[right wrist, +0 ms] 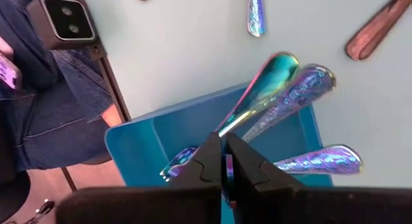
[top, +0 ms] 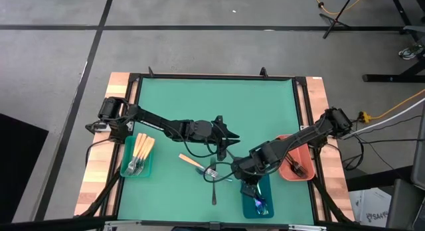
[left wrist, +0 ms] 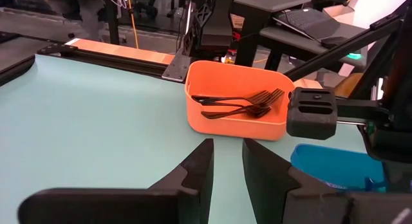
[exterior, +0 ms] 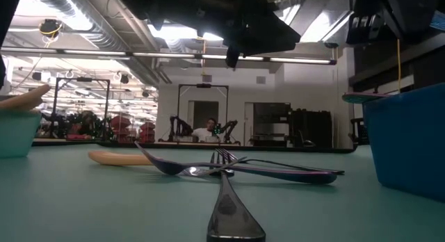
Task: Sort silverware by color (type)
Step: Put the blue fork into the blue bin, then put the black fork into the orange bin
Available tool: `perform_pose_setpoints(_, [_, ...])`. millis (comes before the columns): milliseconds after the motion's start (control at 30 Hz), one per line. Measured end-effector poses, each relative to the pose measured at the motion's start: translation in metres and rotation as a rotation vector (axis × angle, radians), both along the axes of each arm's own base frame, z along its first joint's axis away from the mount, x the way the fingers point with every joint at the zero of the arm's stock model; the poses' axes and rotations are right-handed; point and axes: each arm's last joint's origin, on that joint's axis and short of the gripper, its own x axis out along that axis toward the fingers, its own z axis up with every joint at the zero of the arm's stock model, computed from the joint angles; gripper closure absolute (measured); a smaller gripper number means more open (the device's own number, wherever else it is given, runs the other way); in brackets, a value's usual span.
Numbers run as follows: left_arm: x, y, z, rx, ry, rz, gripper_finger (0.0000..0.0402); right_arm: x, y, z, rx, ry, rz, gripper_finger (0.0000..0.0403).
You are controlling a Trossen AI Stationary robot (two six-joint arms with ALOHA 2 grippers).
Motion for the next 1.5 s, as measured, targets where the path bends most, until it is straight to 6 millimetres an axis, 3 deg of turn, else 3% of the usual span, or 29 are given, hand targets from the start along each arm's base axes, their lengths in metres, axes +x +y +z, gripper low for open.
perform_pose_setpoints(200, [0.0, 0.0, 0.0, 0.0, 0.0, 0.0, 0.0325, -0.001, -0.001, 0.0, -0.007, 0.013, 0.0, 0.0394])
perform_pose_setpoints(600, [0.0, 0.0, 0.0, 0.0, 0.0, 0.0, 0.0325, -0.001, -0.002, -0.001, -0.048, -0.006, -0.012, 0.0308])
perform_pose_setpoints(1067, [0.0, 0.0, 0.0, 0.011, 0.001, -0.002, 0.0325, -0.001, -0.002, 0.0, -0.041, 0.008, -0.038, 0.0307])
perform_pose_setpoints(1500, [-0.001, 0.001, -0.004, 0.032, 0.042, -0.006, 0.0325, -0.018, -0.01, -0.004, -0.107, 0.196, -0.03, 0.0307])
